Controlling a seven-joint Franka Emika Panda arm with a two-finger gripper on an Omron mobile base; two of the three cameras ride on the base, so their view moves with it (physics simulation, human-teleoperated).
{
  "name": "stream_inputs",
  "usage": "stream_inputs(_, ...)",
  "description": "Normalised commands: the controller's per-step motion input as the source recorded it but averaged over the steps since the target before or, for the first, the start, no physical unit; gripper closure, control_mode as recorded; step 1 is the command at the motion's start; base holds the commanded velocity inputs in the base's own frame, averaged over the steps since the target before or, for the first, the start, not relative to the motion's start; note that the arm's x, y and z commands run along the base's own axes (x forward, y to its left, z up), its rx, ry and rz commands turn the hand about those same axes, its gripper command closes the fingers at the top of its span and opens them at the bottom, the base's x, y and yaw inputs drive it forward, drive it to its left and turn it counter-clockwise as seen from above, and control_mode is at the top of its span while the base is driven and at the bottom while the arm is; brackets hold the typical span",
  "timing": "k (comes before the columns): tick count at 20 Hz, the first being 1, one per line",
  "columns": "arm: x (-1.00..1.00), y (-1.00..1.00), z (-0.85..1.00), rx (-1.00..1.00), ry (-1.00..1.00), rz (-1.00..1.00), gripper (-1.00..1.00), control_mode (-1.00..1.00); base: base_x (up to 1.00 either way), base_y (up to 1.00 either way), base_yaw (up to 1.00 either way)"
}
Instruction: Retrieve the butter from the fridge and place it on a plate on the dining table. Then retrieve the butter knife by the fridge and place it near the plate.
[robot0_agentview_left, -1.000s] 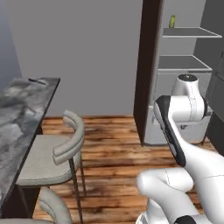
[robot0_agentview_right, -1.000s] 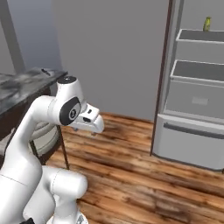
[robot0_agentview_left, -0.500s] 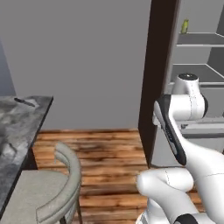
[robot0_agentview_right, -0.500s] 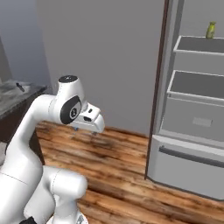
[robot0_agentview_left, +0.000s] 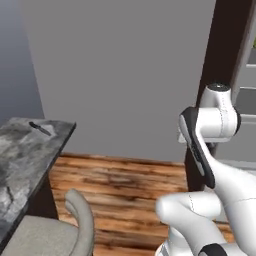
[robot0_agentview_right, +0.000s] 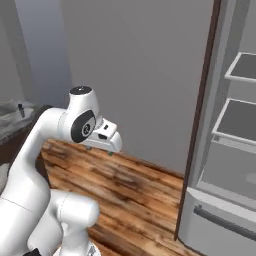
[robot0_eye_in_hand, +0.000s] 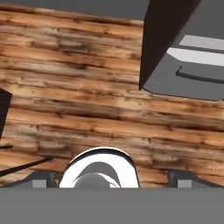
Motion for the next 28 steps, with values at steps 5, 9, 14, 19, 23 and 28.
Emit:
stream_inputs(5,0.0,0.0,0.0,0.0,0.0,0.0,-1.0,1.0,0.34,-0.14,0.62)
stream_inputs(9,0.0,0.0,0.0,0.0,0.0,0.0,-1.0,1.0,0.04,0.02,0.62)
stream_inputs(14,0.0,0.0,0.0,0.0,0.0,0.0,-1.0,1.0,0.06,0.02,0.6)
stream_inputs(19,0.0,0.0,0.0,0.0,0.0,0.0,-1.0,1.0,0.26,-0.02,0.55)
stream_inputs(23,0.0,0.0,0.0,0.0,0.0,0.0,-1.0,1.0,0.27,-0.01,0.37)
stream_inputs(28,0.0,0.0,0.0,0.0,0.0,0.0,-1.0,1.0,0.69,-0.06,0.13)
